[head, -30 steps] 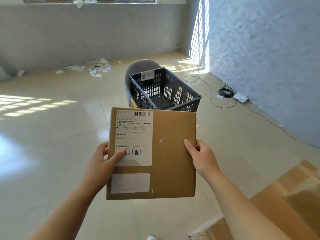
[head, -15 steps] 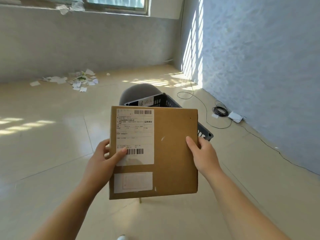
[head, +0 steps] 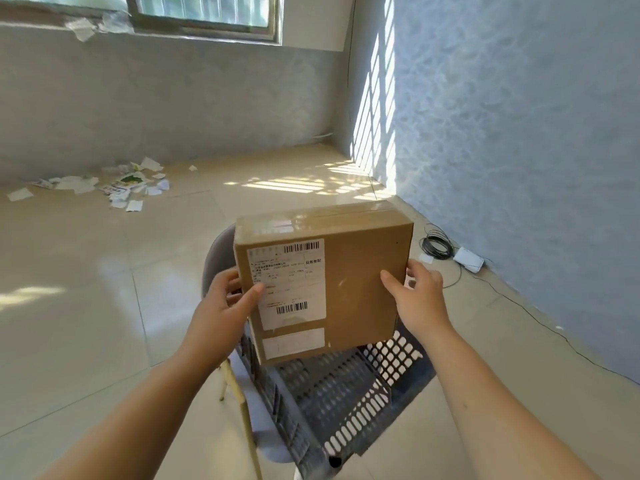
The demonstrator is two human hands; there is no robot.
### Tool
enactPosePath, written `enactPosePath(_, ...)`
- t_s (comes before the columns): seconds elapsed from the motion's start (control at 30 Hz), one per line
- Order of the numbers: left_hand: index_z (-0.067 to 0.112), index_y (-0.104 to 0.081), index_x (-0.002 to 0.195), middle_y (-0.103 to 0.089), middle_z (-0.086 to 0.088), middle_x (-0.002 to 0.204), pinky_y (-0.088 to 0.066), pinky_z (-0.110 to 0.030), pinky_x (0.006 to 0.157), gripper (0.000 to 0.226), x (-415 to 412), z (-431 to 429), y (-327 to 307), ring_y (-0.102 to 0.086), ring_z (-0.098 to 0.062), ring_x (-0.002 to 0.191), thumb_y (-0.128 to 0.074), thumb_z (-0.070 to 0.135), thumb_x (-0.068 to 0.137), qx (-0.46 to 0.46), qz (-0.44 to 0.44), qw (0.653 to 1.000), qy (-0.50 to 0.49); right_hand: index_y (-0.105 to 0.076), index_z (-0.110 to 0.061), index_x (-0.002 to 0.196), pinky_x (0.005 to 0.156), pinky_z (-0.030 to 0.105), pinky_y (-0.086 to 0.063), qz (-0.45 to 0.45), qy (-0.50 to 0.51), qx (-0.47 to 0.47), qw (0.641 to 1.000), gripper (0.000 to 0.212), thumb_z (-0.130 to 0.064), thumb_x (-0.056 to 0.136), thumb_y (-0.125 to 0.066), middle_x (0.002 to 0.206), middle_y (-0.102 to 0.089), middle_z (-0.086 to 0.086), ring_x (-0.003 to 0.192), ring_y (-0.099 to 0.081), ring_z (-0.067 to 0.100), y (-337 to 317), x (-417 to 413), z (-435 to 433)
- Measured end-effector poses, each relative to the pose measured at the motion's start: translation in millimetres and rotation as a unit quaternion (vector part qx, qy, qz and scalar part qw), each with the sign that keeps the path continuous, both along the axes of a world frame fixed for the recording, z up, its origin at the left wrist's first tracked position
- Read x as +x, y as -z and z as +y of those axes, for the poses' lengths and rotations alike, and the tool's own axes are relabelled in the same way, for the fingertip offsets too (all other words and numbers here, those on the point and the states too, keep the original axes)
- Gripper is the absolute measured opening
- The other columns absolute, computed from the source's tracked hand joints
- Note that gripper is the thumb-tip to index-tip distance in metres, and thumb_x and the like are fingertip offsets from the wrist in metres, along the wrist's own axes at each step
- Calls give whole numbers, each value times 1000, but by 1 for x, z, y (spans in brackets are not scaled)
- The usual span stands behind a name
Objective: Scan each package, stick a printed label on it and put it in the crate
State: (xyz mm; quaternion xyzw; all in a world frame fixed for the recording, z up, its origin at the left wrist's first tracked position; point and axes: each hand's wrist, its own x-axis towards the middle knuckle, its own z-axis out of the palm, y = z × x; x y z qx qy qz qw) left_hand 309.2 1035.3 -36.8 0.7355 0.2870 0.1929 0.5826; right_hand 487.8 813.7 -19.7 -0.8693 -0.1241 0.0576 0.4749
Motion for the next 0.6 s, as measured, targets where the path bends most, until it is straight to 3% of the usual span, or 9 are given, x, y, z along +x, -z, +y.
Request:
enactPosePath(0.1, 31, -51, 112, -61, 19, 94, -43, -10, 56, 34, 39, 3, 16, -58, 5, 83, -49, 52, 85, 5, 33, 999, -24, -60, -31, 109, 76, 26, -47, 75, -61, 36, 995, 24, -43, 89, -61, 114, -56, -2, 100, -57, 13, 14, 47, 14)
enactPosePath(0.17, 30, -48, 113, -61, 16, 95, -45, -13, 61, 46, 61, 6, 28, -59, 0, 85, -43, 62, 80, -12, 55, 998, -40, -58, -37, 103, 70, 23, -46, 139, -87, 58, 985, 21, -49, 86, -61, 106, -62, -10, 98, -59, 9, 24, 72, 24)
enactPosePath(0.3, 32, -41, 121, -61, 9, 101, -52, -33, 78, 65, 95, 15, 62, -60, -11, 92, -37, 76, 72, -64, 98, 991, -71, -52, -35, 102, 79, 27, -45, 243, -118, 61, 961, 47, -72, 73, -52, 106, -60, -14, 99, -57, 5, 57, 117, 45)
enactPosePath(0.4, 33, -42, 118, -61, 8, 101, -53, -39, 80, 54, 110, 23, 90, -61, -13, 91, -39, 71, 80, -79, 153, 980, -98, -47, -31, 115, 79, 29, -41, 288, -129, 27, 948, 60, -76, 77, -39, 106, -53, -18, 96, -50, 1, 86, 143, 65)
enactPosePath(0.5, 32, -49, 110, -61, 11, 94, -53, -44, 82, 34, 120, 33, 116, -59, -11, 88, -39, 57, 89, -61, 229, 965, -114, -43, -18, 138, 102, 46, -41, 294, -122, -44, 947, 76, -73, 86, -35, 134, -50, 1, 120, -48, 22, 117, 162, 86)
enactPosePath(0.6, 27, -57, 105, -63, 10, 88, -55, -42, 80, 34, 127, 45, 135, -60, -10, 83, -41, 53, 90, -45, 299, 948, -94, -35, -18, 145, 106, 49, -37, 336, -119, -78, 931, 74, -66, 89, -39, 144, -41, 6, 131, -40, 28, 143, 174, 105)
